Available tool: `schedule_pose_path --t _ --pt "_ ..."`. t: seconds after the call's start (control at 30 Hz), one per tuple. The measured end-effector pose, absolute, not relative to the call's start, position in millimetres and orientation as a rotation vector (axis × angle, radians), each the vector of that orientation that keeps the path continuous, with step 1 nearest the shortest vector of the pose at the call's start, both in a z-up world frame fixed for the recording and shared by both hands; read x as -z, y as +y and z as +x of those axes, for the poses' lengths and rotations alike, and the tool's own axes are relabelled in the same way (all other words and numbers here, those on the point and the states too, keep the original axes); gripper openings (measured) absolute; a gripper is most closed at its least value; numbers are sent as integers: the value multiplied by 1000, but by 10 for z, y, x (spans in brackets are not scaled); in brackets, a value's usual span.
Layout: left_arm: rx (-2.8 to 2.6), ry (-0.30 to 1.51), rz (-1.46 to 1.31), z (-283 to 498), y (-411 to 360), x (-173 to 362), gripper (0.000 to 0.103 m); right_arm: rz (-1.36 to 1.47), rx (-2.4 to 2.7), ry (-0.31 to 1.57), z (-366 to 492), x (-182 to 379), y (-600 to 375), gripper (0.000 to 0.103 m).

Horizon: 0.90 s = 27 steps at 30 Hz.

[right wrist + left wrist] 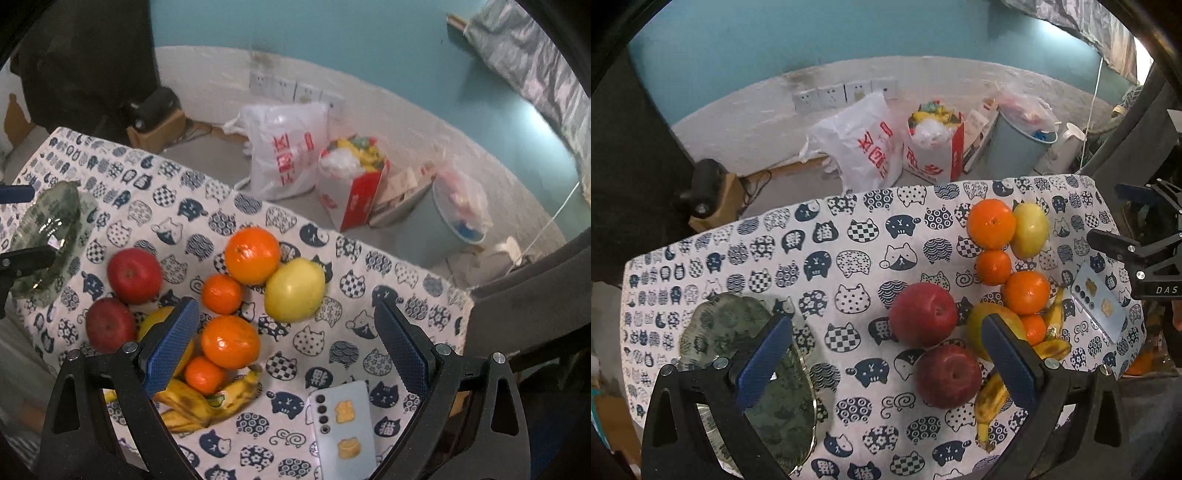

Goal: Organize fruits
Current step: 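Grasp a red apple with the left tool while the right tool grasps the yellow pear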

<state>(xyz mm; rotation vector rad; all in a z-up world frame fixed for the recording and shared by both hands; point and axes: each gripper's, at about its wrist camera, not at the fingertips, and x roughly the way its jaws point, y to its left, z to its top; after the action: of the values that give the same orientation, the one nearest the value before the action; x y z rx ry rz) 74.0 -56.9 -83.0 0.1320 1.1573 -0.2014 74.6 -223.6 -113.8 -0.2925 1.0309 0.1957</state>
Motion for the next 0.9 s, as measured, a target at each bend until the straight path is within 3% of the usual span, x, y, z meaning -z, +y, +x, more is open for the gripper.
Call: schedule_pose_path --t 0.27,0.4,0.77,0.9 --pt "225 1257 115 963 -710 1192 103 -283 -222 1168 1139 1630 -2422 95" --pt "237 1295 155 1027 -837 1394 103 -257 -222 1229 1280 1881 -2535 90" --pt "227 1390 130 1172 -881 1796 103 -140 -264 1288 1532 2222 -2609 90" --pt "240 1408 126 1197 -887 1905 103 -148 -271 1316 1604 2364 -2570 85"
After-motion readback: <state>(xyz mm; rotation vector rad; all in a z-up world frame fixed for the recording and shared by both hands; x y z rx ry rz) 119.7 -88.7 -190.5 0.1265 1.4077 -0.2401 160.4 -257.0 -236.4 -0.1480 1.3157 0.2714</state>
